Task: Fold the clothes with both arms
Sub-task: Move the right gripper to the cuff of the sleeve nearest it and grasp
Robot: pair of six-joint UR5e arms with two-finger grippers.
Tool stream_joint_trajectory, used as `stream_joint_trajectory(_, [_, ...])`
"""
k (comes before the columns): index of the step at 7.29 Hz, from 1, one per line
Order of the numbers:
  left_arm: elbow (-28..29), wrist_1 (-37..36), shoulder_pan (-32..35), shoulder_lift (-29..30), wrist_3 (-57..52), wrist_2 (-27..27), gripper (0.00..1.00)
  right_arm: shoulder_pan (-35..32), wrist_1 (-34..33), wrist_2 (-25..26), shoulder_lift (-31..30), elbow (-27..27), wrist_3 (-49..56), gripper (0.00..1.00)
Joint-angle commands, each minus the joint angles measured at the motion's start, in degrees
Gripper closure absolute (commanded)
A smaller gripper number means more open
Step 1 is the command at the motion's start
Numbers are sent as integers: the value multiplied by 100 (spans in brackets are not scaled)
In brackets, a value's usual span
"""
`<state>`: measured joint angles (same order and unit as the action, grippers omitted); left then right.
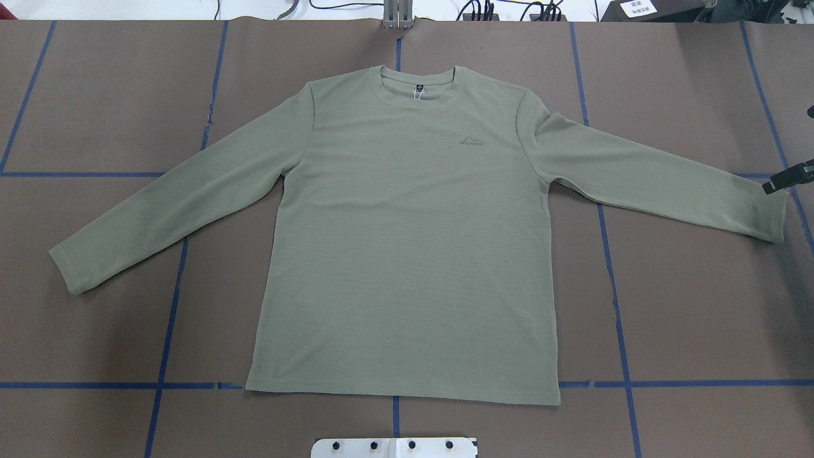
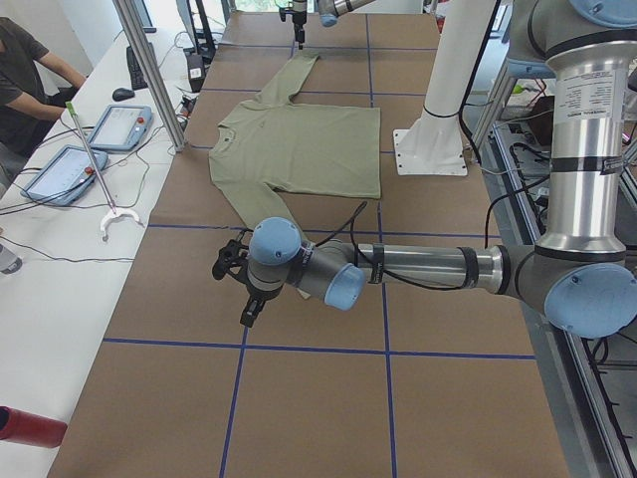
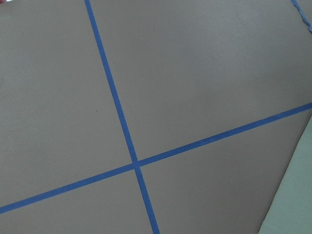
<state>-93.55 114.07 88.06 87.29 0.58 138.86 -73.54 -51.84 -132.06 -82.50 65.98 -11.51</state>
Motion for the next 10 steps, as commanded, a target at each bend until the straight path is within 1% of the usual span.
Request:
stream_joint_trajectory(1, [-23,1,0,-2,13,45,0,24,16,22,-55,-103,0,1])
stream_joint_trajectory(2, [-32,1,0,7,13,53,0,24,24,5,-65,-103,-9,2])
stream_joint_trajectory(3, [-41,1,0,7,13,53,0,24,24,-4,-73,-111,-9,12])
stream_joint_trajectory(4, [-32,1,0,7,13,53,0,24,24,-13,-82,-103,-18,18])
stream_joint_trajectory(10, [-41,-17,9,7,21,53,0,138,24,-66,-47,-59,-36,19])
